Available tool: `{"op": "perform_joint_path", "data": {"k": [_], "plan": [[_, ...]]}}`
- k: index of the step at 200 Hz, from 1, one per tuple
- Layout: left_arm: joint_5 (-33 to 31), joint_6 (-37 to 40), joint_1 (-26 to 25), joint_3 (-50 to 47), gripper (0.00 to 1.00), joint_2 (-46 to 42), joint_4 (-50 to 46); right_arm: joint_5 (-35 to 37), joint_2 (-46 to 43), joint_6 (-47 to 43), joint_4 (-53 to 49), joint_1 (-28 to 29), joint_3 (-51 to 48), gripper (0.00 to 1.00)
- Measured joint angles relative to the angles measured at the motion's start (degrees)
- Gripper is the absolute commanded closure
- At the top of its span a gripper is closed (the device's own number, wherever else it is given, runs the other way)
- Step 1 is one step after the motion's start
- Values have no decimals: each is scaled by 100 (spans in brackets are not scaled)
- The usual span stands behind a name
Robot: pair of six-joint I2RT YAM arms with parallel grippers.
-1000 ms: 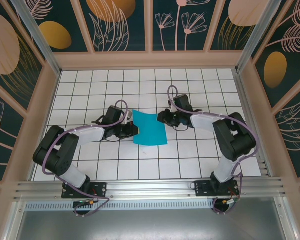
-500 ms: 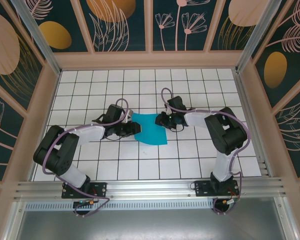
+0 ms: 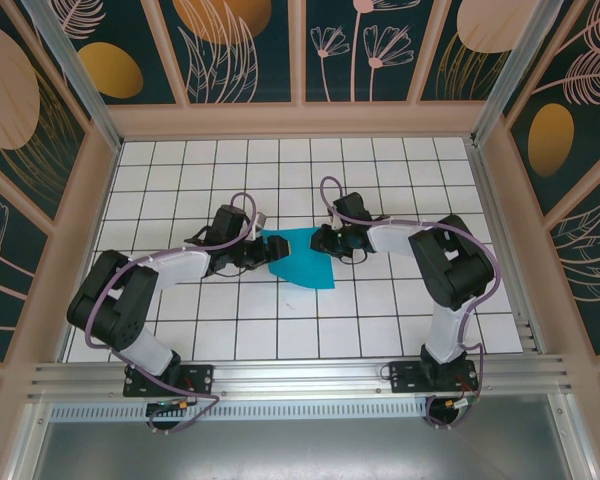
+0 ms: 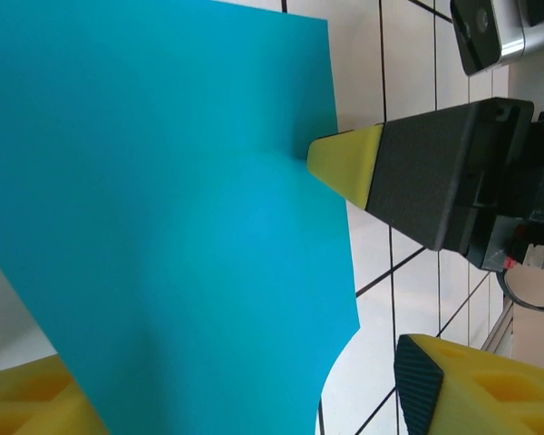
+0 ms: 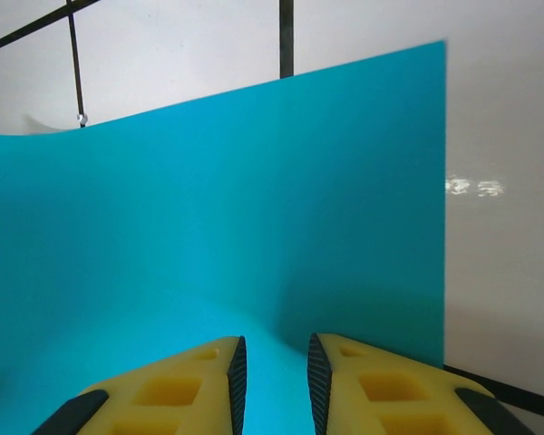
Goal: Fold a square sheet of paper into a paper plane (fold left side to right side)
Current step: First fold in half a square sheet of paper at the center of the table.
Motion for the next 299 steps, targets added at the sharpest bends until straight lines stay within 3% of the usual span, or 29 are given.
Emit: {"op": "perform_joint_path", "data": {"k": [65,152,299], "plan": [[-212,-297,2,2,25,195,293,63,0,-22,0,26,0,71],[-249,-411,0,4,31,260,632,63,0,-42,2,26,0,71],[352,-634,-251,232,28,330,1388,-4,0,-20,90,33,-2,70]]}}
